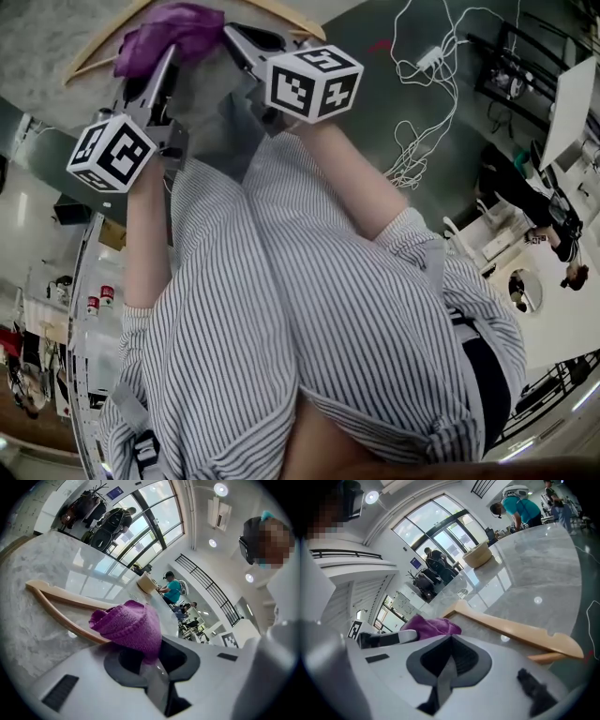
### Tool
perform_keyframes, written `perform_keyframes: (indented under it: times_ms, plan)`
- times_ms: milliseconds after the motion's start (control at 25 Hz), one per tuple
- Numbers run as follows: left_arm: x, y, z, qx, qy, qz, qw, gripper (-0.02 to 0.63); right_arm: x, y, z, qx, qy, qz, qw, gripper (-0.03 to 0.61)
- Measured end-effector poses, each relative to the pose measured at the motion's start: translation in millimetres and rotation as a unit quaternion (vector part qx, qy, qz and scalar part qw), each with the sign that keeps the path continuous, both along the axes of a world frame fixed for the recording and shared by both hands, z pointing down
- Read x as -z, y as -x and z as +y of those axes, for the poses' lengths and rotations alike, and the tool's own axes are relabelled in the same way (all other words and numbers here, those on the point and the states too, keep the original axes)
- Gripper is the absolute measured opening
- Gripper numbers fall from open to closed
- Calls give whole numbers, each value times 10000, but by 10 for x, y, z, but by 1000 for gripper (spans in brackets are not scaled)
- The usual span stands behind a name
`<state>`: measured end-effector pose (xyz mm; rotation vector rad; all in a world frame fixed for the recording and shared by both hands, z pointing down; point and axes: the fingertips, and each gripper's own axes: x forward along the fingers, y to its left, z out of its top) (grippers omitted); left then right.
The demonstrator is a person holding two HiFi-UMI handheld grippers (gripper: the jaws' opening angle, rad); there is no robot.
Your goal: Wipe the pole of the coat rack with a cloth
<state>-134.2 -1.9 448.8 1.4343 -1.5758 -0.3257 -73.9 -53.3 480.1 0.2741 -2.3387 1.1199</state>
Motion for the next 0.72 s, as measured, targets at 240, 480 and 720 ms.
perform_keyframes:
  times_ms: [240, 480, 720]
  plan:
    - [-22, -328, -278, -177, 16, -18, 9998, 80, -51, -297, -190, -106, 104, -24, 9999, 14]
    - [-21, -478, -365, -438, 20, 4, 9990, 80, -78, -448, -279, -272, 133, -3, 9995, 14]
    - [4, -550, -418, -611, -39, 92, 9981, 80, -96, -501, -276, -450, 171, -5, 9988, 14]
